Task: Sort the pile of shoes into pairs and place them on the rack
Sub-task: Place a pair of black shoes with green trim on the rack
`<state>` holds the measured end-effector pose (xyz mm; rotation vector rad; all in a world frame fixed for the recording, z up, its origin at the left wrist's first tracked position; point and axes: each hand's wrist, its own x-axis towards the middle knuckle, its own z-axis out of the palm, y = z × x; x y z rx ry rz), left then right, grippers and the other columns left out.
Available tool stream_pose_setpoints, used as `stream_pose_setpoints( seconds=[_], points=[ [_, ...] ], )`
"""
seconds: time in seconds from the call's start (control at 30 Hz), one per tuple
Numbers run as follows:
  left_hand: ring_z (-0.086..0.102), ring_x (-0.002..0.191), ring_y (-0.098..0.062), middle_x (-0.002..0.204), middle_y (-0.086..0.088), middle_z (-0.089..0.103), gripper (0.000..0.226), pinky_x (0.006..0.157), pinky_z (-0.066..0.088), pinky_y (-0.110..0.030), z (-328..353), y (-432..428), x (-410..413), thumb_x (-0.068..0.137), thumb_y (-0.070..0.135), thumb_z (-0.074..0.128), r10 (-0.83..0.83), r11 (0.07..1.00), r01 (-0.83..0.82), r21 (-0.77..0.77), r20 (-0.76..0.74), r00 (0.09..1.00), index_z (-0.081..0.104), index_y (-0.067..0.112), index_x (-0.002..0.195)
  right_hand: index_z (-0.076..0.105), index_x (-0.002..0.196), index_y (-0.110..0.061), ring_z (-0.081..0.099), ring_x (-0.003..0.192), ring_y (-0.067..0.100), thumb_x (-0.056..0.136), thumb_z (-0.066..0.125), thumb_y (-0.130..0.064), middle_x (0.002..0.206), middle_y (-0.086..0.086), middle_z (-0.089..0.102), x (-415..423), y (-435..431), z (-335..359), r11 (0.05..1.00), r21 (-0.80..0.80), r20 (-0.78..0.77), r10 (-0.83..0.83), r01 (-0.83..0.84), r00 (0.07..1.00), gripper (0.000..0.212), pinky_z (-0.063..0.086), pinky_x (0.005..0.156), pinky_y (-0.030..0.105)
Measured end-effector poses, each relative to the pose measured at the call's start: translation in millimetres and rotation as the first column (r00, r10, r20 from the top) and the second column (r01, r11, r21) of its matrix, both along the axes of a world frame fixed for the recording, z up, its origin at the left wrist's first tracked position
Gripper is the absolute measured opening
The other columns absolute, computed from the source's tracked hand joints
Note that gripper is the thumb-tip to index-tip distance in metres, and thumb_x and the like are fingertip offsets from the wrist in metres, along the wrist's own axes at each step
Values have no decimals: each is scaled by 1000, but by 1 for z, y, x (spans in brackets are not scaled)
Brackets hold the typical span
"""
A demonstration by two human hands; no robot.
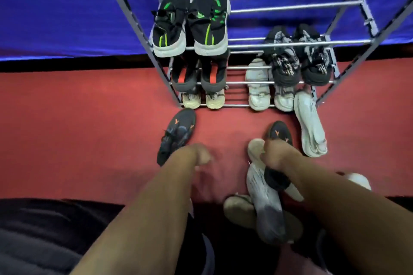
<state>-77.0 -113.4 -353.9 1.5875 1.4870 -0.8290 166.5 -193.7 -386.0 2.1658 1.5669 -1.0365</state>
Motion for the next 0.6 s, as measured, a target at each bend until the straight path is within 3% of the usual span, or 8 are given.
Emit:
stream_pose_setpoints(
  seconds=[0.03,0.07,0.17,0.27,0.37,0.47,0.6],
  points=[
    [65,95,-24,121,-17,71,26,71,52,-29,-16,-13,11,107,29,58,59,997,-56,-62,50,997,72,8,106,62,135,-13,59,129,38,98,49,-38,149,20,51,5,-12,-9,1000,-9,12,-27,27,1000,47,47,109,42],
    [65,88,-24,110,-14,73,25,70,50,-30,-27,-28,22,104,35,63,78,992,-69,-104,87,993,70,12,96,58,137,-18,57,131,40,96,51,-42,153,19,45,9,-23,-15,998,-4,20,-60,61,998,48,46,110,46],
    [69,81,-26,93,-9,74,35,67,55,-34,-59,-65,55,91,40,74,-1,995,20,-103,176,984,72,12,111,52,136,-27,59,123,44,88,59,-66,145,15,46,13,-33,-13,998,-13,53,-56,57,997,63,49,104,50],
    [70,100,-29,115,-8,74,33,93,59,-41,-59,-90,86,92,32,69,-159,985,169,-24,234,959,72,17,120,45,137,-37,52,126,42,69,67,-81,148,8,35,10,-30,-7,997,-46,147,-52,59,988,84,47,101,50],
    [67,112,-31,127,-9,69,36,98,56,-39,-68,-93,103,98,32,62,-255,967,255,25,193,947,68,17,129,40,135,-46,50,126,43,65,75,-74,144,7,28,10,-36,-16,980,-50,109,-187,193,976,83,47,102,54],
    [67,113,-29,127,-9,67,36,94,52,-32,-68,-87,109,100,34,63,-262,965,263,17,167,951,67,16,131,36,146,-39,58,121,43,73,85,-54,150,14,24,13,-42,-30,948,-28,-98,-317,316,943,90,47,107,45],
    [68,97,-25,118,-7,72,32,92,58,-37,-79,-75,101,90,39,70,-207,978,208,7,122,971,68,24,118,4,167,-26,44,142,41,67,95,-46,160,17,14,19,-46,-37,856,21,-176,-505,516,845,137,36,118,42]
  ],
)
